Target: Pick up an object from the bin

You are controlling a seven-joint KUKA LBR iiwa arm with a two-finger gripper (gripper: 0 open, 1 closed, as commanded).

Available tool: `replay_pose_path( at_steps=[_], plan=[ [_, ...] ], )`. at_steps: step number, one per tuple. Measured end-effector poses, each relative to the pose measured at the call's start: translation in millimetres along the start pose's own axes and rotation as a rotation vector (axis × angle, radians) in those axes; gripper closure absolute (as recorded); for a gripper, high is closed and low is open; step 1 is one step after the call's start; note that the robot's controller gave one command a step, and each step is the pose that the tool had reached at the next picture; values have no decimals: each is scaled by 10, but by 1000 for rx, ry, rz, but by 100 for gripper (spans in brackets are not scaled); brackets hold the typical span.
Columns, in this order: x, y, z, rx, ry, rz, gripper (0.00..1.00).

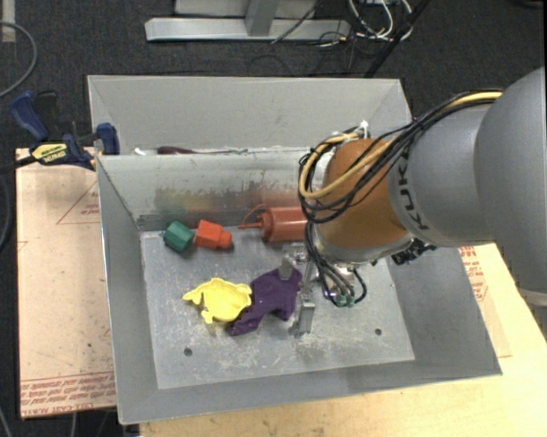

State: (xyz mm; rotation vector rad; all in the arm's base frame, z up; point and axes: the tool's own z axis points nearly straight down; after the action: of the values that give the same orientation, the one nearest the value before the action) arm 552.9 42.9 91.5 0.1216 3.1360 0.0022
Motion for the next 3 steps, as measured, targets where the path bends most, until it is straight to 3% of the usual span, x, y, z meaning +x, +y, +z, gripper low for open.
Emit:
replay_pose_path(
  at_steps=[1,2,3],
  plan=[
    [-221,466,202,-2,-8,-376,100],
    [-221,466,202,-3,-8,-375,100],
    [-194,559,-788,-4,-12,-425,100]
  ],
)
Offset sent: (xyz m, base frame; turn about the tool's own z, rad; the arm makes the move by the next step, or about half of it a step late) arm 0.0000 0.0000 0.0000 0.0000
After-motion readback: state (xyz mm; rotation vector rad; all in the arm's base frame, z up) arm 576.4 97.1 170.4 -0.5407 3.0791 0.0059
